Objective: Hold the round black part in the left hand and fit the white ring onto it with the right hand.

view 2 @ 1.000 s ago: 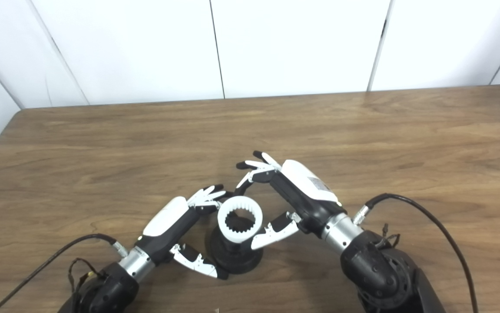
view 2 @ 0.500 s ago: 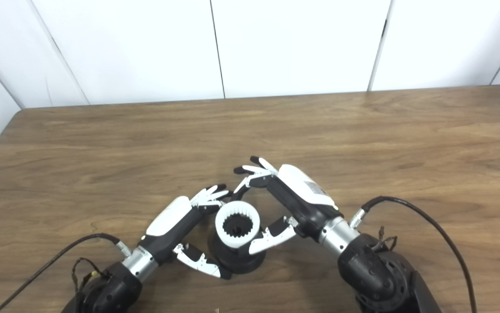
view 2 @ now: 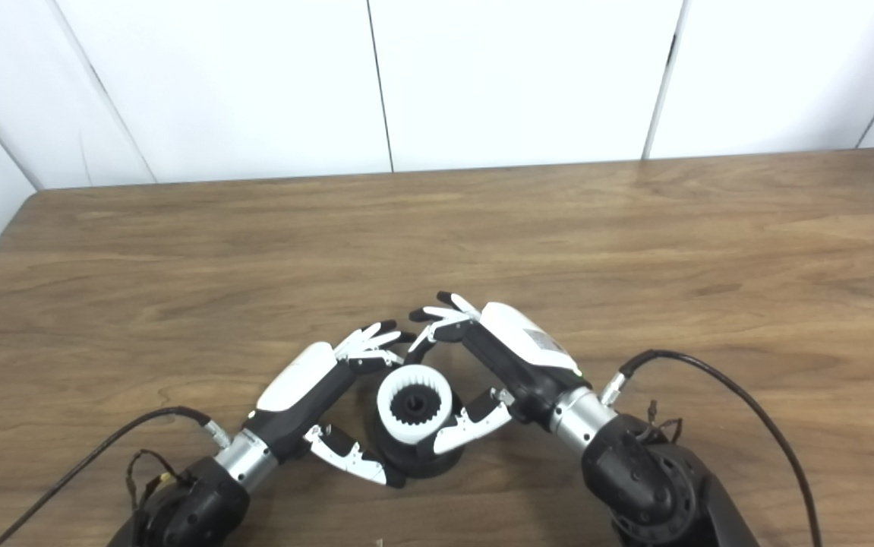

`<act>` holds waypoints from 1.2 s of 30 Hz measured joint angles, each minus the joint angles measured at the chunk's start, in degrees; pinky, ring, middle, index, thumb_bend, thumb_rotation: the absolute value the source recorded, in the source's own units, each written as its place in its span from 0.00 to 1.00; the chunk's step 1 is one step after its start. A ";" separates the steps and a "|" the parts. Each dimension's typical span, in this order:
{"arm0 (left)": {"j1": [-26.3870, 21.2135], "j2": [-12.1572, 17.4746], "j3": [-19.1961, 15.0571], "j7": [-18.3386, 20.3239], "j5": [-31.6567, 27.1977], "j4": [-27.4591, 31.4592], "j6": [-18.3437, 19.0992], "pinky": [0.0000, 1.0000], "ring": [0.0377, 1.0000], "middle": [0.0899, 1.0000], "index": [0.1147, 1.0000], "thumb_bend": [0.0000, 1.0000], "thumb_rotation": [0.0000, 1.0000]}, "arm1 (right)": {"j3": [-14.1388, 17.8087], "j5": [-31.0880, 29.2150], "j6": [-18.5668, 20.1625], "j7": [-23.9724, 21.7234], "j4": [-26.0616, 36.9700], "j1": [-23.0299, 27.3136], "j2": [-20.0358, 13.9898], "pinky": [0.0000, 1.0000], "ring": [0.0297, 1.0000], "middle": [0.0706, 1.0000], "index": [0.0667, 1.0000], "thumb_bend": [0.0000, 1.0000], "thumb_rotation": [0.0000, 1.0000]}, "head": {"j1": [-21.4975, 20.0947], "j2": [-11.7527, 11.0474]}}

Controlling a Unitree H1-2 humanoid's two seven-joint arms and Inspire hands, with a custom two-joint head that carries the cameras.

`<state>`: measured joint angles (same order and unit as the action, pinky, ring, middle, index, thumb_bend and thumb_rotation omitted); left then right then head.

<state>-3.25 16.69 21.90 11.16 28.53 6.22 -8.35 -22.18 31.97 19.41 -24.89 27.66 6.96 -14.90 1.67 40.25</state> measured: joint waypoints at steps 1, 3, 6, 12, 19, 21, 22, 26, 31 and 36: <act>0.00 0.00 -0.03 0.13 0.00 0.03 0.06 1.00 1.00 0.91 0.59 0.93 0.16 | -0.01 0.05 0.00 0.00 -0.04 -0.01 0.00 0.89 1.00 0.88 0.46 0.52 0.16 | 0.09 0.00; 0.00 -0.01 -0.08 0.29 0.00 0.07 0.11 1.00 0.99 0.91 0.59 0.93 0.17 | 0.00 0.03 -0.05 0.02 -0.25 -0.10 0.01 0.89 1.00 0.88 0.45 0.52 0.16 | 0.09 0.00; -0.02 0.00 -0.12 0.38 0.03 0.07 0.11 1.00 0.99 0.91 0.58 0.93 0.18 | 0.01 0.02 -0.21 0.22 -0.50 -0.24 0.11 0.89 1.00 0.87 0.45 0.52 0.16 | 0.00 0.00; -0.11 0.00 -0.18 0.79 0.12 0.19 0.49 1.00 0.99 0.91 0.59 0.93 0.17 | -0.02 0.17 -0.64 0.44 -0.88 -0.27 0.13 0.89 1.00 0.88 0.46 0.52 0.16 | 0.09 0.00; -0.11 -0.02 -0.25 0.88 0.12 0.32 0.68 1.00 0.99 0.91 0.59 0.94 0.16 | -0.02 0.19 -0.67 0.44 -0.92 -0.30 0.10 0.88 1.00 0.88 0.46 0.52 0.17 | 0.18 0.18; -0.11 -0.04 -0.33 1.19 0.11 0.63 1.05 1.00 0.99 0.91 0.61 0.96 0.15 | -0.02 0.18 -0.67 0.42 -1.00 -0.32 0.06 0.88 1.00 0.88 0.53 0.66 0.26 | 0.18 0.18; -0.11 -0.04 -0.36 1.32 0.10 0.76 1.08 1.00 0.99 0.91 0.62 0.97 0.16 | -0.02 0.17 -0.67 0.38 -1.03 -0.35 0.04 0.88 1.00 0.88 0.59 0.76 0.33 | 0.18 0.18; -0.11 -0.03 -0.60 1.91 0.03 1.08 1.30 1.00 1.00 0.90 0.72 1.00 0.17 | 0.06 0.04 -0.63 0.32 -1.29 -0.46 0.01 0.88 1.00 0.89 0.72 0.89 0.40 | 0.18 0.18; -0.11 -0.20 -0.99 2.64 -0.47 1.11 1.82 1.00 1.00 0.90 0.79 1.00 0.19 | 0.10 0.08 -0.37 0.18 -1.34 -0.48 0.00 0.90 1.00 0.91 0.79 0.95 0.43 | 0.09 0.09; -0.12 -0.32 -1.55 3.52 -1.44 0.96 2.19 1.00 0.99 0.91 0.84 1.00 0.21 | 0.66 -0.07 -0.20 0.10 -2.14 -0.47 -0.08 0.91 1.00 0.92 0.82 0.99 0.45 | 0.00 0.00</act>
<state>-3.37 16.37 20.35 14.68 27.10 7.19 -6.15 -21.52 31.90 19.21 -24.79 25.52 6.48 -14.98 1.67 40.25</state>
